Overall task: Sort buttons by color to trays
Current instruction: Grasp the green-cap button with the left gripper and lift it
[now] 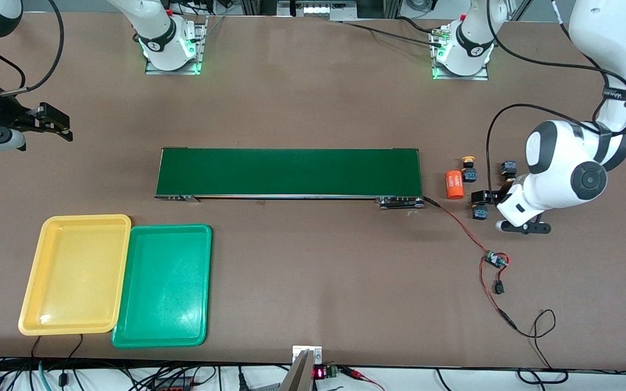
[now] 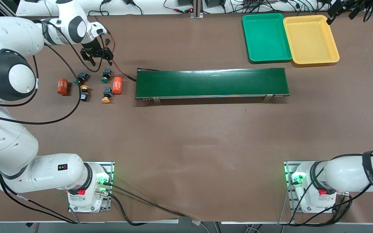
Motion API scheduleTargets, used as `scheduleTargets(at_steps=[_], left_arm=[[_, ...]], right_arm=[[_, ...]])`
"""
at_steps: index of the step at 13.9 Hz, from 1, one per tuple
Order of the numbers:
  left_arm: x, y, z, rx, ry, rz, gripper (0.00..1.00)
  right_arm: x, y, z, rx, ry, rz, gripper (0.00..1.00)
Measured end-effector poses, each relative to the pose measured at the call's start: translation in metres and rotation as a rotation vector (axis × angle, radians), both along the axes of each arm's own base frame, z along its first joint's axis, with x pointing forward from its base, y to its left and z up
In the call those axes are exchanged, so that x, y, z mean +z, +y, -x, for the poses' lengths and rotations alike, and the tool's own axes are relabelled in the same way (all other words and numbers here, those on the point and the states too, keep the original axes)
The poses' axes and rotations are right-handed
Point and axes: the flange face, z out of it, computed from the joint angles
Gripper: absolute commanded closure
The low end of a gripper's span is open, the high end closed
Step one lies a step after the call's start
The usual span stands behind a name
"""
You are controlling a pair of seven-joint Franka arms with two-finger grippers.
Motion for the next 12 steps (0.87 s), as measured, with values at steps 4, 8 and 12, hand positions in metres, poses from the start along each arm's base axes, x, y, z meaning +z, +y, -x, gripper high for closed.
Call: scheduleTargets(at_steps=[4, 8, 12], left_arm=[[-0.029, 0.000, 0.000, -0.120, 0.006, 0.017, 0.00], [-0.046, 0.003, -0.005, -0.228, -0.034, -0.030, 0.00], [-0.052, 0.007, -0.007, -0.232, -0.049, -0.029, 0.00]], right_arm=[[0.000, -0.001, 0.000, -0.001, 0.000, 0.000, 0.00], [0.000, -0.003, 0.000, -0.005, 0.000, 0.000, 0.00], [0.000, -0.003, 0.000, -0.006, 0.000, 0.000, 0.00]])
